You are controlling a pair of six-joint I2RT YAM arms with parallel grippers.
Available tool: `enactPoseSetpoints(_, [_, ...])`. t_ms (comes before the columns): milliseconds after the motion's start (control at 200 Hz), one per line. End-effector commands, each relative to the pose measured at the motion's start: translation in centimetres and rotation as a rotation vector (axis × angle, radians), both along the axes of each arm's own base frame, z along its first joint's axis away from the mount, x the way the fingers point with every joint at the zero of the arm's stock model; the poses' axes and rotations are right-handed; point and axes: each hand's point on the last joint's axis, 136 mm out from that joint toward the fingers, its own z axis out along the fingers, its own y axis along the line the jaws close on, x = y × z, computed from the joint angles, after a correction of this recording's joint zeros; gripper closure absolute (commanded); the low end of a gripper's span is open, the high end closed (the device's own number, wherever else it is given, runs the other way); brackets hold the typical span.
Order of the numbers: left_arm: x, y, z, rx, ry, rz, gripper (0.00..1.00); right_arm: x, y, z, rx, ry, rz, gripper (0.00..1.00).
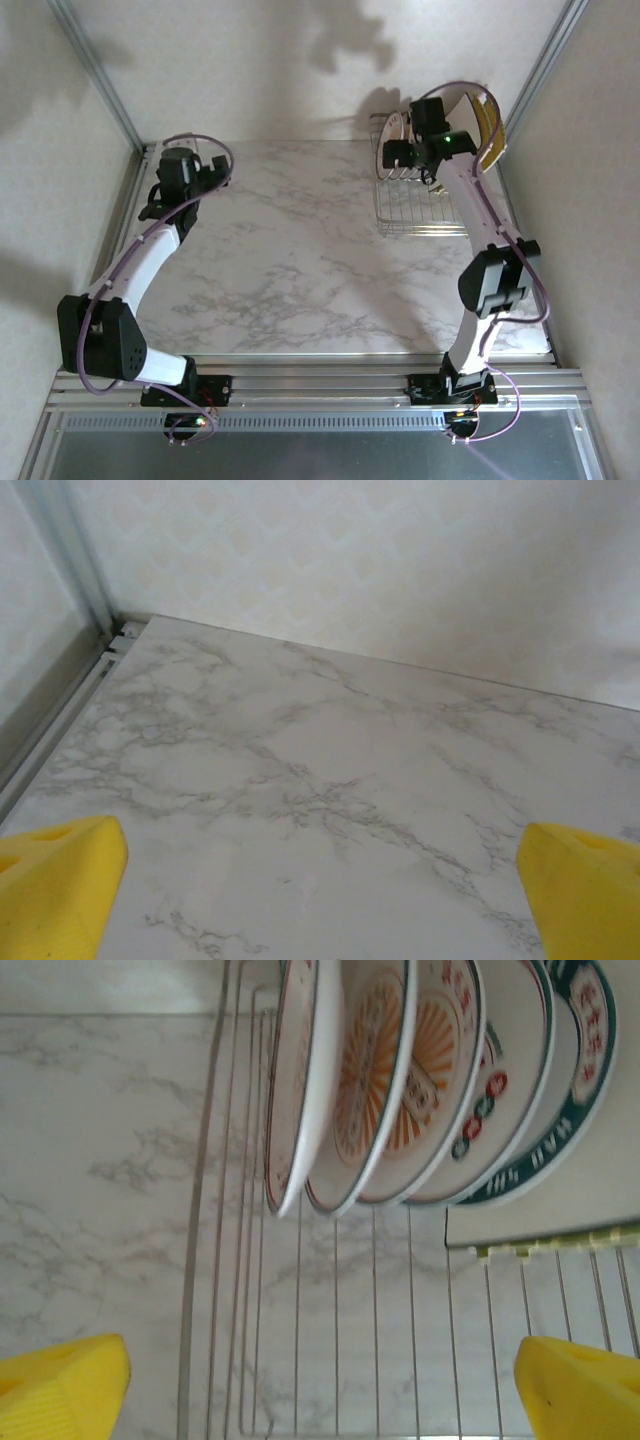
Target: Unload the plates from the dish rack
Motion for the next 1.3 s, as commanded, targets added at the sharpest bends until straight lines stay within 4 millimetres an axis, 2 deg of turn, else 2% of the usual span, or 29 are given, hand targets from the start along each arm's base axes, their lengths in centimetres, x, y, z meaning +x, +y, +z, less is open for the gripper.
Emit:
enactPoseSetpoints(0, [1.3, -1.4, 0.7, -0.009, 0.051, -0.070, 0.00, 2.8, 0.8, 2.1, -0.047, -0.074, 0.039, 0.04])
enactPoseSetpoints(230, [0.6, -2.5, -1.6, -0.088, 0.167, -0.096, 0.01, 7.9, 2.5, 1.1, -0.100, -0.108, 0.047, 0.16])
enactPoseSetpoints(315, [0.4, -3.2, -2.6, -0.116, 0.228, -0.125, 0.00, 9.2, 2.7, 0.5, -0.132, -0.119, 0.037, 0.22])
enactPoseSetpoints(370, [0.2, -3.6, -3.2, -0.131, 0.266, -0.143, 0.01, 10.0, 2.6, 0.0, -0.163, -0.127, 0.020, 0.30])
enactPoseSetpoints(425, [0.0, -3.9, -3.8, -0.138, 0.297, -0.155, 0.00, 10.5, 2.5, -0.7, -0.186, -0.131, 0.005, 0.32])
enactPoseSetpoints(701, [-0.8, -3.9, -5.1, -0.138, 0.342, -0.158, 0.00, 12.1, 1.5, -3.6, -0.231, -0.126, -0.071, 0.29])
enactPoseSetpoints(906, [-1.3, -3.9, -6.4, -0.122, 0.392, -0.157, 0.00, 12.9, 2.1, -5.2, -0.216, -0.119, -0.060, 0.30])
enactPoseSetpoints(1001, [-1.4, -3.8, -6.7, -0.117, 0.398, -0.158, 0.01, 13.5, 2.3, -5.7, -0.205, -0.130, -0.063, 0.37])
enactPoseSetpoints(1116, [-1.5, -3.8, -6.8, -0.115, 0.402, -0.155, 0.00, 14.2, 2.3, -6.0, -0.205, -0.153, -0.085, 0.39])
enactPoseSetpoints(1291, [-1.5, -3.6, -6.8, -0.112, 0.405, -0.151, 0.00, 14.6, 2.0, -6.1, -0.217, -0.173, -0.122, 0.48])
